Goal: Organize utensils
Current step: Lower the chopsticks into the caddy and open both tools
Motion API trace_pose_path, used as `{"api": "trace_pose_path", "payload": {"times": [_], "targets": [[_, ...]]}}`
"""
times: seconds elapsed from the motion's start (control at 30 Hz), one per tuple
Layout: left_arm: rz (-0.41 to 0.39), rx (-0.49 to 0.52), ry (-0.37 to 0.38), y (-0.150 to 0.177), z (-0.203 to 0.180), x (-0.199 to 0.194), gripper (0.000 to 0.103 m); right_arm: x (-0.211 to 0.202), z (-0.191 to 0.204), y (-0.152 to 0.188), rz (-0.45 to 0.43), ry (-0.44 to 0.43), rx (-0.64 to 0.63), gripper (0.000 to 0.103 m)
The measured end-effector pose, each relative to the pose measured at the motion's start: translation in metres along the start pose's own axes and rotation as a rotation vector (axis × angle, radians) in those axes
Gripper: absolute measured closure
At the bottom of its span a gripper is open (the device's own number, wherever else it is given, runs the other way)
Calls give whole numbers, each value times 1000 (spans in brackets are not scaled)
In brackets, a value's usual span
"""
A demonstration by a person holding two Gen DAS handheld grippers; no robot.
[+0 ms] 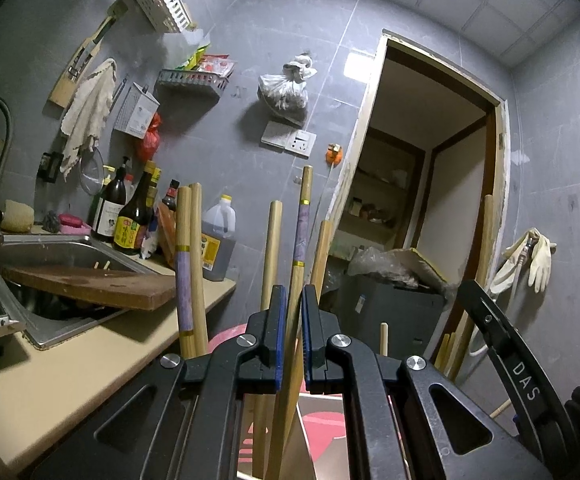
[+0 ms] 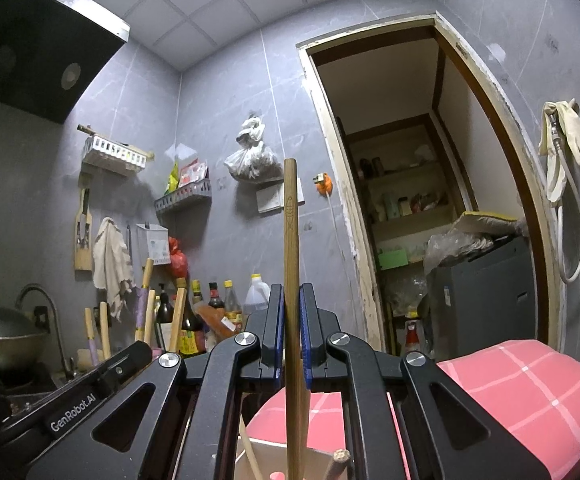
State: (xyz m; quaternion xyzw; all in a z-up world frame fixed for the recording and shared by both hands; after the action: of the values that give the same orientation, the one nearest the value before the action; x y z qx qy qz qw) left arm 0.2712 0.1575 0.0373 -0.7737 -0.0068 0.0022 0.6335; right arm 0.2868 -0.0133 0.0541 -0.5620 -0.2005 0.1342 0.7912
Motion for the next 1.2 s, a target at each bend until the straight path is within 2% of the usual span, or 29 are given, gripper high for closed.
{"api": "trace_pose_path", "payload": {"times": [0.27, 0.73, 0.9, 1.0, 1.07, 1.2], "targets": [[29, -1, 5, 7, 2, -1, 98, -1, 0, 2, 15, -3, 1, 97], [29, -4, 4, 8, 0, -2, 96, -3, -3, 3, 17, 1, 0, 96], [27, -6, 3, 7, 0, -3, 96, -5, -4, 3, 18, 8, 0, 90], [24, -11, 7, 7, 1, -4, 93, -7, -5, 2, 16, 11, 3, 86], [22, -17, 11, 7, 1, -6, 86, -7, -6, 2, 16, 12, 4, 85], [21, -22, 13, 6, 2, -8, 85, -7, -6, 1, 17, 12, 5, 83]]}}
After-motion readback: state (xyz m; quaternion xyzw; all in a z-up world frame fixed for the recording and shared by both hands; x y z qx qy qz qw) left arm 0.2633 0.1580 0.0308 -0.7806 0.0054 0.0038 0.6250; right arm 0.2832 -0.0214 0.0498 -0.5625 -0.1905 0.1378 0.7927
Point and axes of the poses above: each gripper's, at about its wrist camera, not at the fingertips, and x roughly the way its jaws point, z to its left, y to its underside, the point moved 7 cm from there along x, roughly the way its jaws point, and after that the axes turned 8 degrees about x, right-handed, at the moved point
